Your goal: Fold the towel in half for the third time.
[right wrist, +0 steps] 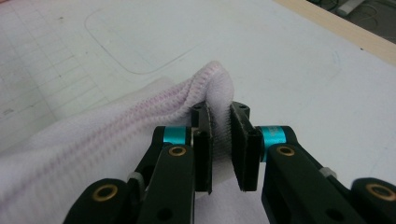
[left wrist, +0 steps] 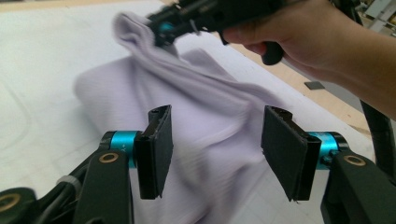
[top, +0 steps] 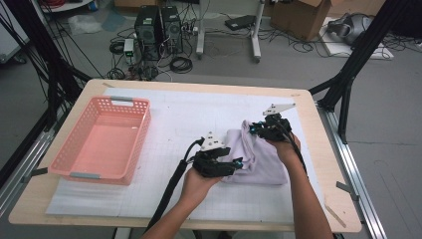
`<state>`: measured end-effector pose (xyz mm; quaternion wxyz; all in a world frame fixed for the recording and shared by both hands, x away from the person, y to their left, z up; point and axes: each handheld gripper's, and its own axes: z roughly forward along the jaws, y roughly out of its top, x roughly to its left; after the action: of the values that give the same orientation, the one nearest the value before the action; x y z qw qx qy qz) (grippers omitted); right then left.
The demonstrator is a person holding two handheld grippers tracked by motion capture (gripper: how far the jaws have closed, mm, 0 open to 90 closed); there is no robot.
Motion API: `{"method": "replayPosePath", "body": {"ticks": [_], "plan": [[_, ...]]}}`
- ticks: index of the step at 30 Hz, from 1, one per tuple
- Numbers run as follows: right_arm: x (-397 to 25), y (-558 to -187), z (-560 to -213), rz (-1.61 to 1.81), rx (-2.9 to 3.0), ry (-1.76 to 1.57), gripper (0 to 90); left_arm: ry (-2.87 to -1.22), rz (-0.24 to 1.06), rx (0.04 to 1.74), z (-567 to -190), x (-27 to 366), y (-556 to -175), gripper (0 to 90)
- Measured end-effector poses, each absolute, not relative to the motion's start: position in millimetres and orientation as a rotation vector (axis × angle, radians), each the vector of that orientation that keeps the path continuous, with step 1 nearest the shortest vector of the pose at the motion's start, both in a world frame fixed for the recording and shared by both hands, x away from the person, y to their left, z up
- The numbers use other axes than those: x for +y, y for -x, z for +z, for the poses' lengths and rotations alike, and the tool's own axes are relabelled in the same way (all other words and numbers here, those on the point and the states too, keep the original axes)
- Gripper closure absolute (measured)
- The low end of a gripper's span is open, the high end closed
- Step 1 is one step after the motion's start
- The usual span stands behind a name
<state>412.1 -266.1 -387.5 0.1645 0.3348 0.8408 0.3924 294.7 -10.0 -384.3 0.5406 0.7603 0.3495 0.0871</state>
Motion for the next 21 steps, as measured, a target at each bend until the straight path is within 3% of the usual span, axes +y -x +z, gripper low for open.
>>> {"method": "replayPosePath", "body": {"ticks": [17,21], "plan": [[-290.6,-405.3,-393.9,1.027,2.351,-1.033,79.5,-1.780,0.276,0.912,-414.2,56.1,-301.6,39.7],[-292.5,-403.2,-398.5,1.002,2.341,-1.065,75.7,-1.771,0.283,0.902,-418.9,64.8,-300.0,38.9]]}}
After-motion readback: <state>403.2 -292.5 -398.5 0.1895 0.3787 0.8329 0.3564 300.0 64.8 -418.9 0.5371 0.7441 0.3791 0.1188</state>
